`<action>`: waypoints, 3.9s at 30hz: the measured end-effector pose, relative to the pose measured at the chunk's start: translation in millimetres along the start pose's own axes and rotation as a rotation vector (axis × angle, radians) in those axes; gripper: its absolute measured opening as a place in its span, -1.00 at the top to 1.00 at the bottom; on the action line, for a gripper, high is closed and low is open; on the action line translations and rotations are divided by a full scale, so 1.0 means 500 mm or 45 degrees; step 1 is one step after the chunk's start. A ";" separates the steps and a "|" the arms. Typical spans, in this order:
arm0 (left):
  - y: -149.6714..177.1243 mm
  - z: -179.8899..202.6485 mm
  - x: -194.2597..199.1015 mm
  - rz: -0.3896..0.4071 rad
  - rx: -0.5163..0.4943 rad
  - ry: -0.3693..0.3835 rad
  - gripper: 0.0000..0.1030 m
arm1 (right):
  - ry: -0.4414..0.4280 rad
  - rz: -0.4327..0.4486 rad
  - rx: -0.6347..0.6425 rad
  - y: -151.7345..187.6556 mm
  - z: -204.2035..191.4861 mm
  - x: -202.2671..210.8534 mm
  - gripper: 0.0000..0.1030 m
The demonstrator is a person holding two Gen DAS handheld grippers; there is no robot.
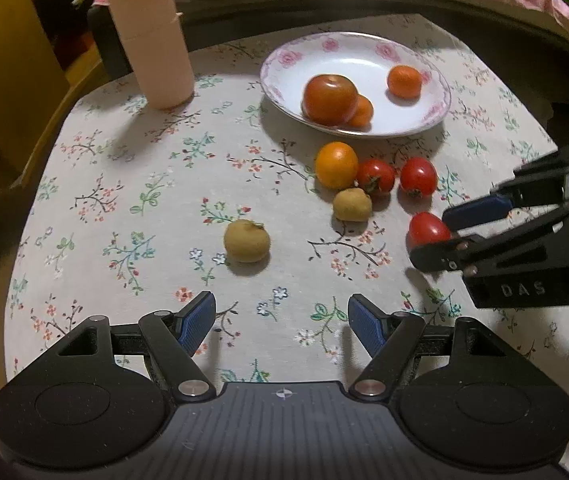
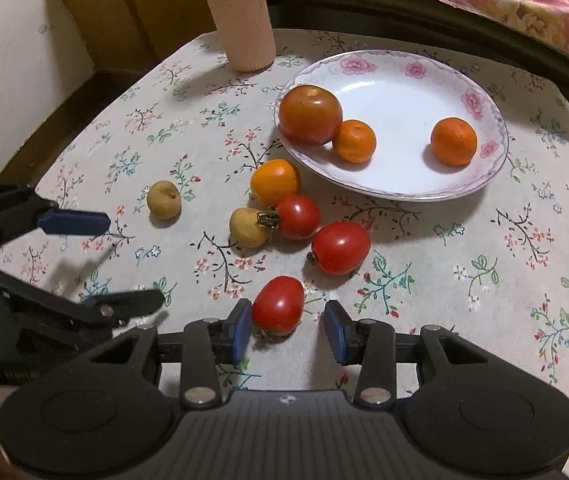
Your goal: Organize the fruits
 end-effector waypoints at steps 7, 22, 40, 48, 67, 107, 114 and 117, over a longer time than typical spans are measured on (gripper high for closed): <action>0.006 -0.030 -0.007 0.008 0.062 0.006 -0.55 | -0.017 0.008 0.053 0.008 -0.005 0.002 0.20; -0.051 -0.048 -0.075 0.031 0.135 -0.037 -0.22 | -0.056 -0.012 0.028 0.010 0.005 0.009 0.24; -0.029 -0.007 -0.047 0.014 0.053 0.007 0.28 | -0.079 -0.009 0.027 0.006 0.013 0.018 0.33; -0.031 0.003 -0.043 0.019 0.024 0.007 0.18 | -0.093 -0.005 0.003 0.002 0.013 0.008 0.32; -0.042 0.005 -0.055 0.029 0.020 0.010 0.17 | -0.062 0.021 0.052 -0.006 0.001 0.001 0.31; -0.023 0.043 -0.037 0.013 -0.035 0.063 -0.03 | -0.085 0.000 0.059 0.000 0.016 0.010 0.40; -0.028 0.050 -0.031 0.005 -0.031 0.083 0.28 | -0.081 -0.008 0.061 -0.001 0.013 0.011 0.41; -0.031 0.051 -0.032 -0.001 -0.026 0.085 0.28 | -0.085 -0.010 0.066 -0.001 0.011 0.013 0.42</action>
Point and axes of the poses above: each gripper's, at about its wrist camera, not at the fingertips, and x roughly against the way its jaws point, z to its right, y to its underside, the point moved 4 cm from there along -x, roughly the way its jaws point, and after that the axes turned 10 degrees about -x, right-handed, at the moved point
